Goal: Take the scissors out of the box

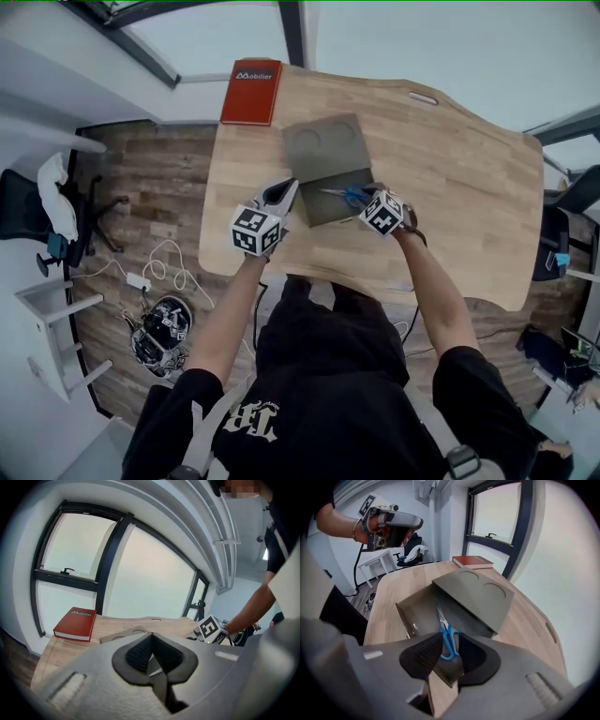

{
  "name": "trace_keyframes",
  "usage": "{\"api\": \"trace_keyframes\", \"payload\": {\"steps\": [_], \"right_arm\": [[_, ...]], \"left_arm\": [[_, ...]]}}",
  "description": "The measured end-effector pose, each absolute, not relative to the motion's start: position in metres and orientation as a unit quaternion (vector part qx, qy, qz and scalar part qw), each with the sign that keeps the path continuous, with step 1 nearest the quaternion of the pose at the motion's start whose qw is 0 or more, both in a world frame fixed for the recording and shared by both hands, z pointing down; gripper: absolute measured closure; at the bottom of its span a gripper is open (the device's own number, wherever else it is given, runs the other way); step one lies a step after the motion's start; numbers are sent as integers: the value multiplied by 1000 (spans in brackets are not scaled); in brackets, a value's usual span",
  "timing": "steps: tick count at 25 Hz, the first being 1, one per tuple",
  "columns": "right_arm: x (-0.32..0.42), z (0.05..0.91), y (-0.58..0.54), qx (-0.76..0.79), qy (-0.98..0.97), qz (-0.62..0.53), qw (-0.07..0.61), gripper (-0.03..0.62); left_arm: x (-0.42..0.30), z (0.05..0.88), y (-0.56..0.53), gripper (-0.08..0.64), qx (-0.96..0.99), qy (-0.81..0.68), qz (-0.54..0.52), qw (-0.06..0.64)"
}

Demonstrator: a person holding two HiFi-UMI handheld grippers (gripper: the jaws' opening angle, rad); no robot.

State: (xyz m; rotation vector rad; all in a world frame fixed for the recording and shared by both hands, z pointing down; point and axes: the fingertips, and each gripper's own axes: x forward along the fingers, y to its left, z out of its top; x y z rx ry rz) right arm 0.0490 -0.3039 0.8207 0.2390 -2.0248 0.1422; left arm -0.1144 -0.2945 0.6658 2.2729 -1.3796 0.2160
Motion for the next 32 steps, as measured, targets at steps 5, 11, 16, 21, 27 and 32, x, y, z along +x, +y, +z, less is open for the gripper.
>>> {"api": "trace_keyframes", "payload": {"steps": [5,11,16,21,27,32], "right_arm": [[49,848,-304,63,-824,58,560,476],[47,868,-302,36,-810,62,582,471],[46,880,-301,12,-793,48,607,471],[47,890,-298,-20,-765,34,643,485],[46,890,-300,-28,-751,52,658,486],[45,888,-301,-18,-759,51,649,503]], "left_arm": [[-119,675,-294,560,821,-510,81,243],[-131,684,-291,560,808,-526,79,253],[-139,689,-286,560,798,-539,75,259],[-144,695,-282,560,790,-547,73,266],[-146,696,-281,560,789,-549,76,265],[-146,691,-282,560,790,-548,77,263]]}}
